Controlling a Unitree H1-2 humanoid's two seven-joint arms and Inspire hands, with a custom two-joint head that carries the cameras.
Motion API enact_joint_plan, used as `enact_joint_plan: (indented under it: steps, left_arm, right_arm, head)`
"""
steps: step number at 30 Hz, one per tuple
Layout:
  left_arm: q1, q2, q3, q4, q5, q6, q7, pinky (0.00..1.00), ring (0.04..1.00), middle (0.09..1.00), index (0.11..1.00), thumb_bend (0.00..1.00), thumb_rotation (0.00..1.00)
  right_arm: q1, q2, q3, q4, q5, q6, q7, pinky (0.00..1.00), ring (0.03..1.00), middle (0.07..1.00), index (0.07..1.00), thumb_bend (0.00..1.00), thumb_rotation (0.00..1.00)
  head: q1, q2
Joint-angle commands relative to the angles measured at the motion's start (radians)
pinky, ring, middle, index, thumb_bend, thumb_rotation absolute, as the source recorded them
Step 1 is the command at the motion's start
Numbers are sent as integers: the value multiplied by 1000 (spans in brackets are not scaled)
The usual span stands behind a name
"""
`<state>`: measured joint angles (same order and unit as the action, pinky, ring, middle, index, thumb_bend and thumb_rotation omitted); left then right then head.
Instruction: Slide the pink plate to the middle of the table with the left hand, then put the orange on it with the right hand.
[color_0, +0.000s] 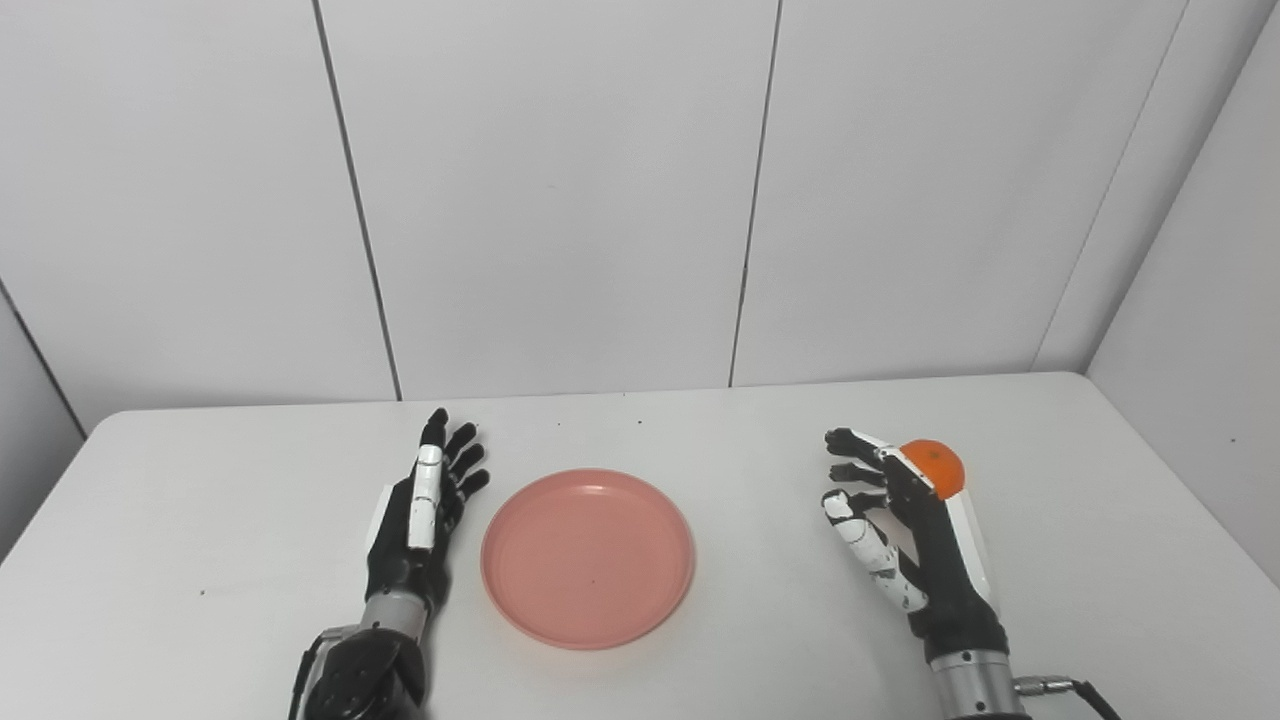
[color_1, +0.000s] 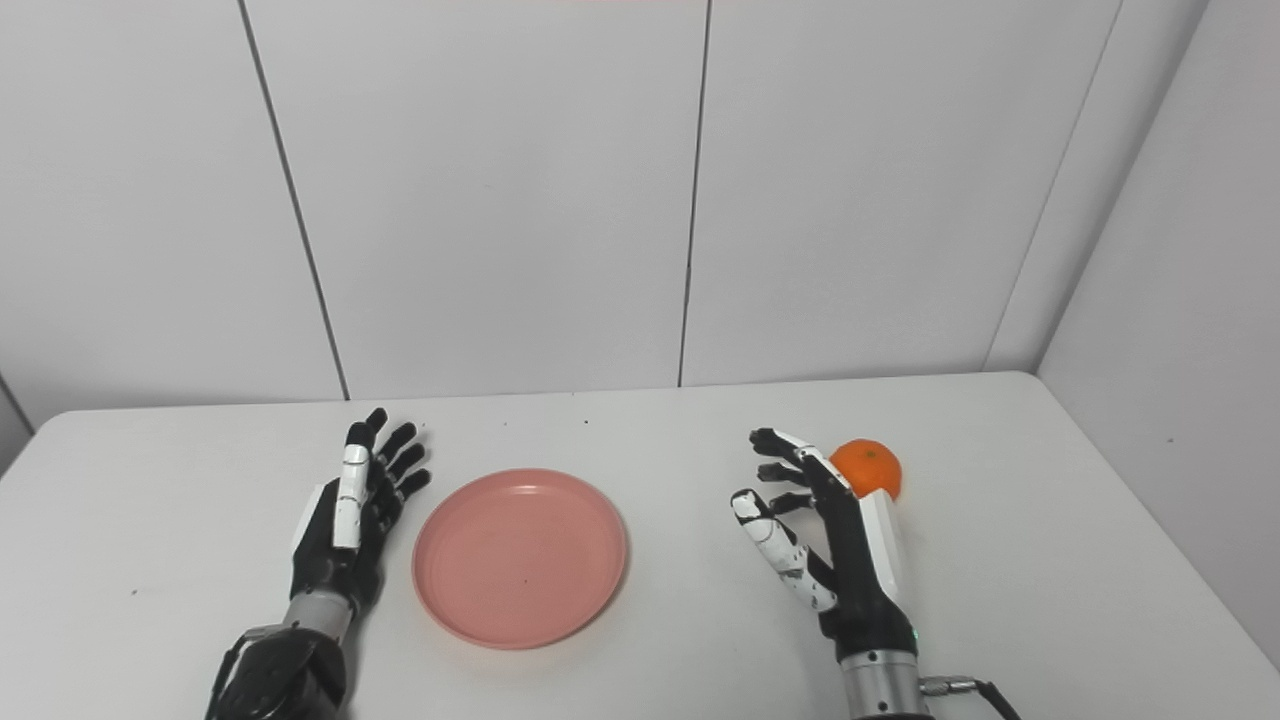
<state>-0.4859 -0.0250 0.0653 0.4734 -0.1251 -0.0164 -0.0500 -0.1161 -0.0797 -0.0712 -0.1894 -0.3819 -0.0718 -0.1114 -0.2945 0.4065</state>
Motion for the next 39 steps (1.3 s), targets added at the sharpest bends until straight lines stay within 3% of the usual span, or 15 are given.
enact_joint_plan:
  steps: [1, 8, 11, 19, 28, 39]
  left_arm:
    - [28, -16, -6, 27, 7, 43, 16, 872, 918, 929, 1000, 638, 1000]
    - [16, -21, -6, 70, 9, 6, 18, 865, 910, 923, 1000, 633, 1000]
    - [9, -22, -4, 90, 4, -6, 16, 870, 913, 934, 1000, 644, 1000]
    - [30, -24, -4, 37, -4, 28, 14, 859, 894, 915, 1000, 658, 993]
    - [49, -18, -9, -13, -2, 62, 10, 852, 883, 912, 1000, 665, 992]
    - [52, -18, -11, -24, -5, 69, 0, 847, 883, 917, 1000, 672, 983]
  right_arm:
    - [-48, -31, -13, -43, -25, 10, -15, 573, 701, 766, 729, 676, 943]
    - [-114, -132, -22, -16, -132, 5, -27, 635, 741, 800, 744, 677, 959]
    - [-154, -188, -14, -9, -211, 13, -26, 656, 735, 779, 744, 653, 944]
    - [-236, -289, 17, -5, -431, 58, -14, 632, 717, 742, 723, 718, 937]
    - [-298, -348, 47, 72, -564, 95, 1, 738, 766, 753, 712, 750, 973]
    - [-349, -398, 86, 231, -613, 130, 6, 685, 724, 736, 706, 769, 941]
  head:
    - [3, 0]
    - [23, -40]
    - [26, -35]
    - [19, -12]
    - [8, 6]
    - [10, -3]
